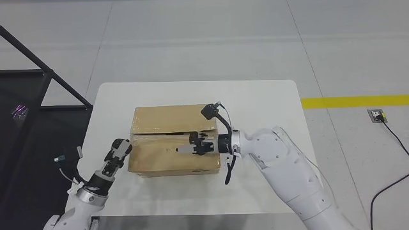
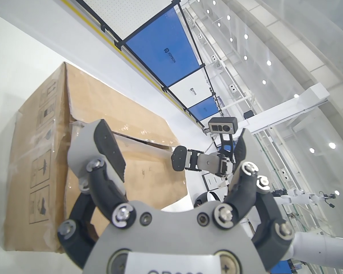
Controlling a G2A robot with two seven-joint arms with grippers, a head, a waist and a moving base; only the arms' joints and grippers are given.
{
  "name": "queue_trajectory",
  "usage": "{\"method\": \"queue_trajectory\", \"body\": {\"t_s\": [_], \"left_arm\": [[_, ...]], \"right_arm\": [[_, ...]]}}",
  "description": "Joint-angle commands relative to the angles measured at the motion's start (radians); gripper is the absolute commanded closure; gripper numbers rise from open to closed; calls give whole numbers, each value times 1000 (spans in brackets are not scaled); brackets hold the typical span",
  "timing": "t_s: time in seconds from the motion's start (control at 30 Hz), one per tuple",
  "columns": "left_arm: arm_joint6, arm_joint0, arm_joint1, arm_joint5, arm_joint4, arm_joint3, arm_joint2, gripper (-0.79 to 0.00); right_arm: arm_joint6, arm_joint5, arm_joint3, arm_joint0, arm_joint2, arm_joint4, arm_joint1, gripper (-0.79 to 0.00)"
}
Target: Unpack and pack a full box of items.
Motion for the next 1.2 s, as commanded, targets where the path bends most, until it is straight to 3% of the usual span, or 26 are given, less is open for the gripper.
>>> {"method": "queue_trajectory", "body": {"t_s": [0.0, 0.63, 0.97, 1.17], "left_arm": [[-20, -4, 1, -2, -7, 4, 1, -785], [-89, -160, -8, 96, 8, 77, 101, -785], [-89, -196, -12, 119, -14, 94, 115, -785], [-95, -166, -9, 83, -49, 79, 72, -785]], "right_arm": [[-31, 19, -7, -6, 0, -21, 0, -785], [-148, -6, 58, 21, 22, 53, -7, -785], [184, -89, 15, 39, -33, 97, 5, -785], [160, 30, 36, 67, -82, 19, -4, -785]]}}
